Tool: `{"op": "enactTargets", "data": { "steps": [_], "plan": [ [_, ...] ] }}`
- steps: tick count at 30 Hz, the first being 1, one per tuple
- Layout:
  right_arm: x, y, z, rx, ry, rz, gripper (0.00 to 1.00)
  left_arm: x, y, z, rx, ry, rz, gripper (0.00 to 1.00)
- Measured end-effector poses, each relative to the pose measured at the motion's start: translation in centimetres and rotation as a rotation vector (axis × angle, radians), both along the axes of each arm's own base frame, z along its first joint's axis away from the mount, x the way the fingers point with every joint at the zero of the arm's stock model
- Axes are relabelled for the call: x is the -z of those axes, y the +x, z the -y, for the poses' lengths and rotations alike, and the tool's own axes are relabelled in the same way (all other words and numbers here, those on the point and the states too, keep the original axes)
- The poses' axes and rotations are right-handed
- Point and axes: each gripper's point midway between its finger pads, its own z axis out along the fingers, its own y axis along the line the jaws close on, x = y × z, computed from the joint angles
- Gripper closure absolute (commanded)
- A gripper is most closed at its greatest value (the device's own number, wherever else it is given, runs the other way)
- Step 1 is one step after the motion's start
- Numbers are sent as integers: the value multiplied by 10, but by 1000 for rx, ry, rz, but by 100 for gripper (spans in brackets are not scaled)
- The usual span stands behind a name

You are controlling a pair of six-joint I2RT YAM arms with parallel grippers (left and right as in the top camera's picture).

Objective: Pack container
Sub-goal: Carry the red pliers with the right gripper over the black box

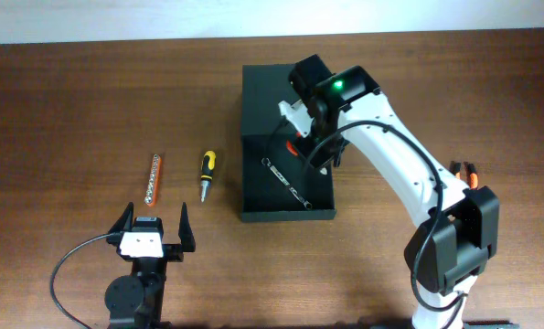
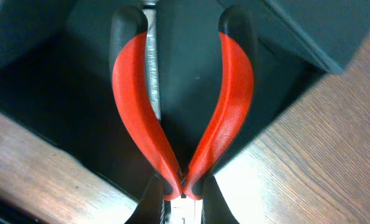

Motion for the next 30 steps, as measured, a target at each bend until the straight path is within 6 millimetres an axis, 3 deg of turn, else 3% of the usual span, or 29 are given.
{"op": "enactTargets", "data": {
  "steps": [11, 30],
  "plan": [
    [1, 20, -25, -44, 67, 102, 89, 0, 0, 0, 0, 0, 0, 1],
    [82, -7, -17, -41, 59, 3, 89, 0, 0, 0, 0, 0, 0, 1]
  ]
}}
